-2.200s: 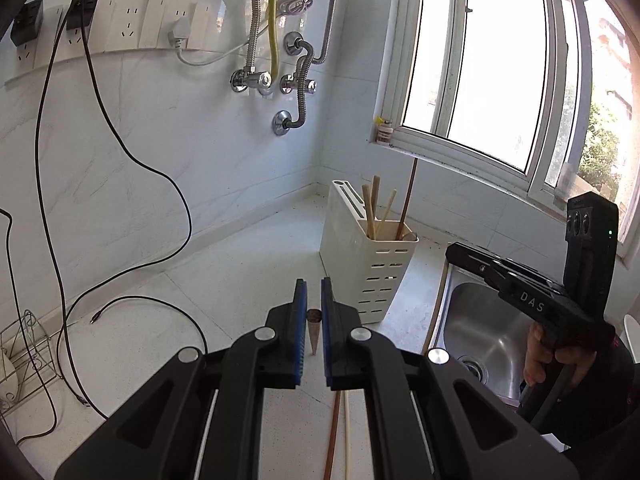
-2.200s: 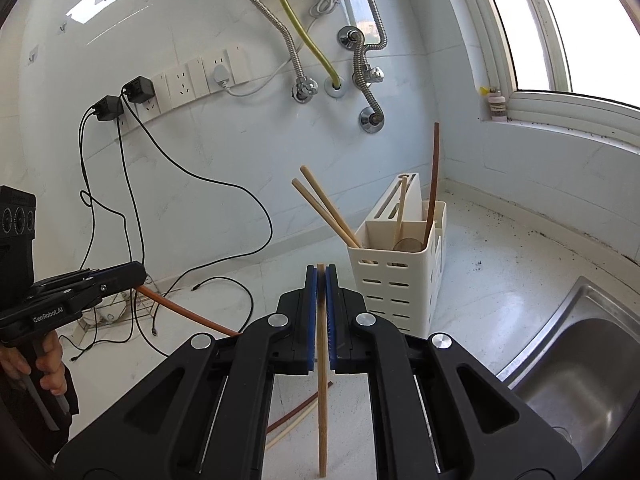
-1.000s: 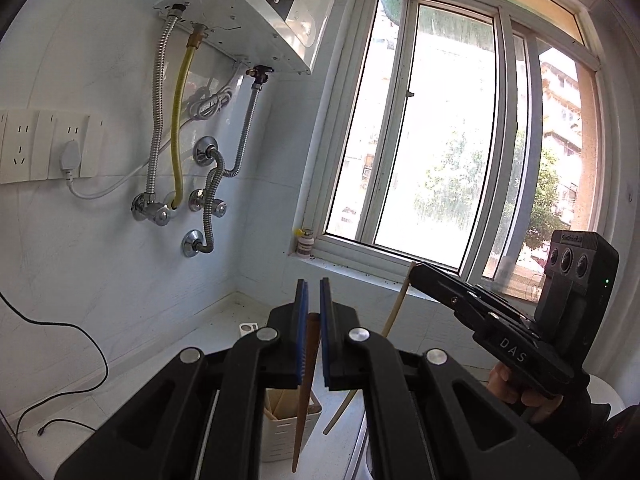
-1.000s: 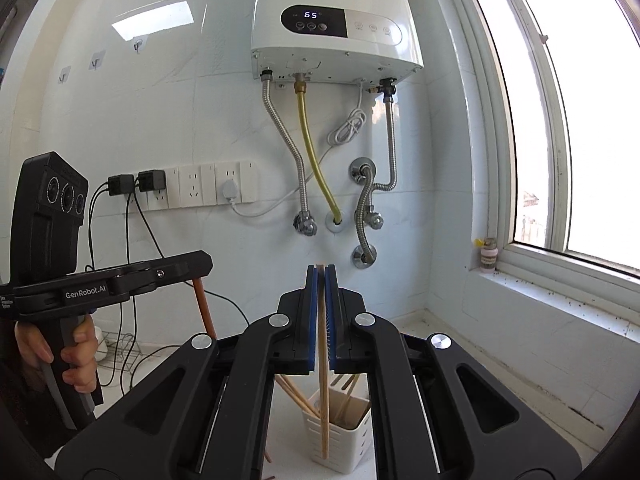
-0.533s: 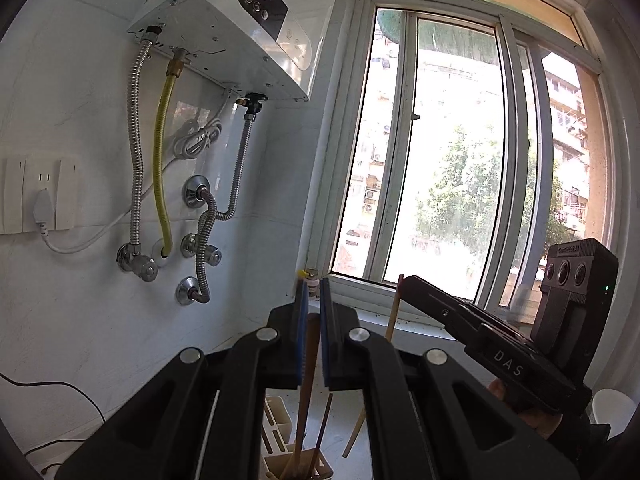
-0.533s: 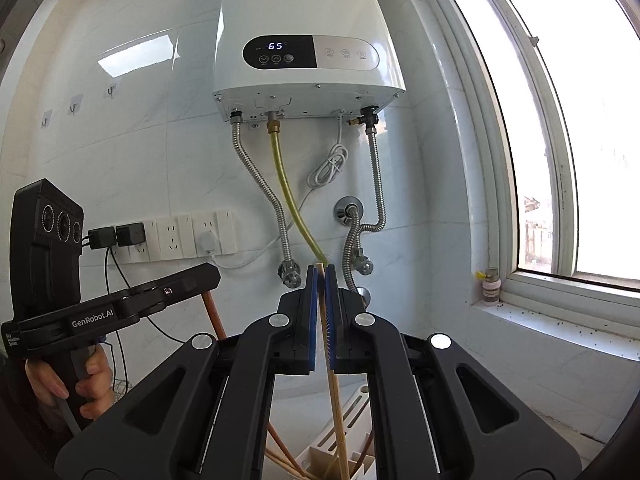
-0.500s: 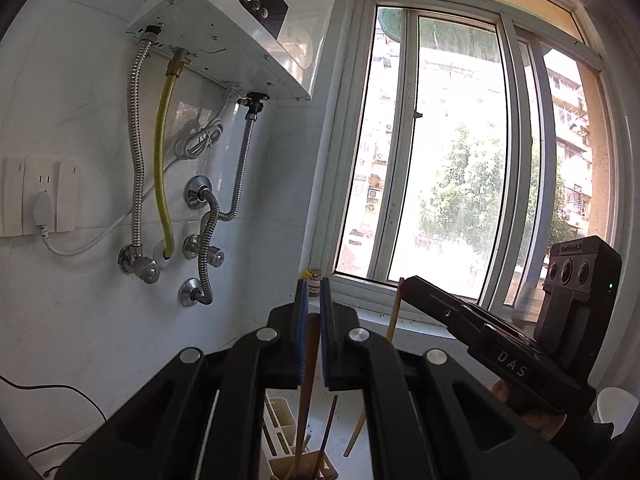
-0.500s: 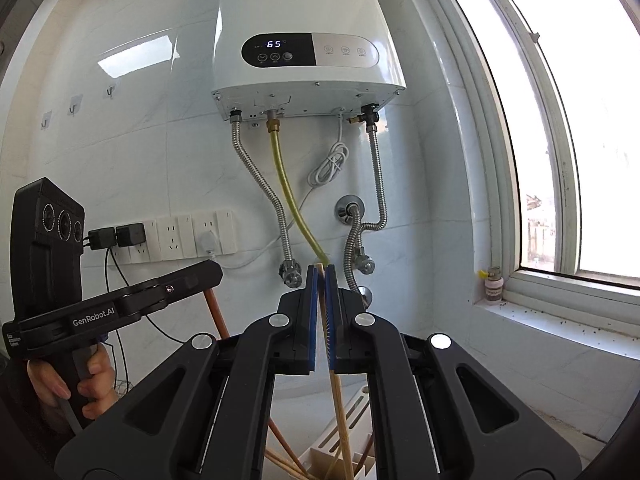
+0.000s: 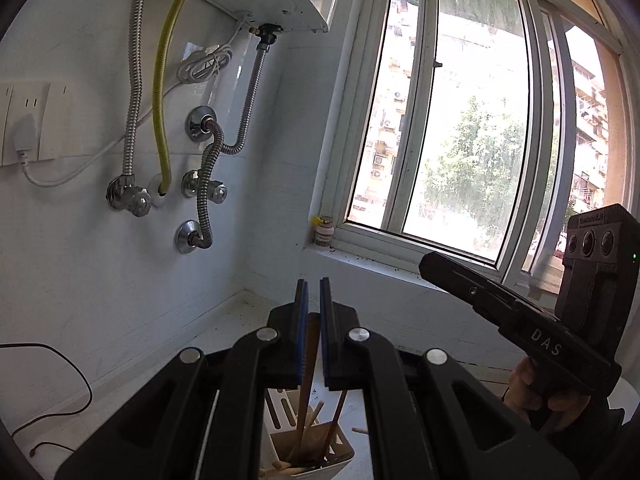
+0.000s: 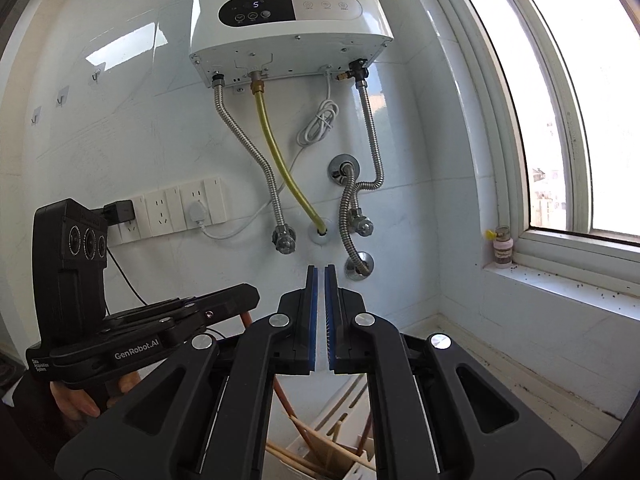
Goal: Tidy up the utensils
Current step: 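Drop the chopsticks into the holder by opening both tools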
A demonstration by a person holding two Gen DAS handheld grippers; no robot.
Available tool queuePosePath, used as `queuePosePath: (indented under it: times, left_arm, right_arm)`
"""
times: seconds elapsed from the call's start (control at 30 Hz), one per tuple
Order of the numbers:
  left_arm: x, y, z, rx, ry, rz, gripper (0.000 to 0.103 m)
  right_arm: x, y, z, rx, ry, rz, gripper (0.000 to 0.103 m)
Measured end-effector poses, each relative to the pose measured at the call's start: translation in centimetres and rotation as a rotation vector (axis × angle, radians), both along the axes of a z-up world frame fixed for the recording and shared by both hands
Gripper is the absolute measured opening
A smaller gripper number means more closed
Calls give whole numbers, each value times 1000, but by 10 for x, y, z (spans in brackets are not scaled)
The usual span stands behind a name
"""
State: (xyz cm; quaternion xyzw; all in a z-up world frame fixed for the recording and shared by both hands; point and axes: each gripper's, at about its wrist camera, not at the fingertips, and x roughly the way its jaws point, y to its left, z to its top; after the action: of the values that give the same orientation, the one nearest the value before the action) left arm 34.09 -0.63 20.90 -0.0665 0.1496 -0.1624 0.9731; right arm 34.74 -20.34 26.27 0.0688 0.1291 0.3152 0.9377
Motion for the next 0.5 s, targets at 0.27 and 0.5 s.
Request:
queuePosePath:
  times: [0.27,0.5]
  left_arm:
    - [0,2,-15,-18,31,0,5]
    - [-3,-2,-25,-12,48,-8,5]
  right_arm:
    - [-2,-33,-44,-87,97,-45,26]
    - [-9,-70,-101,-166,258,-161,29]
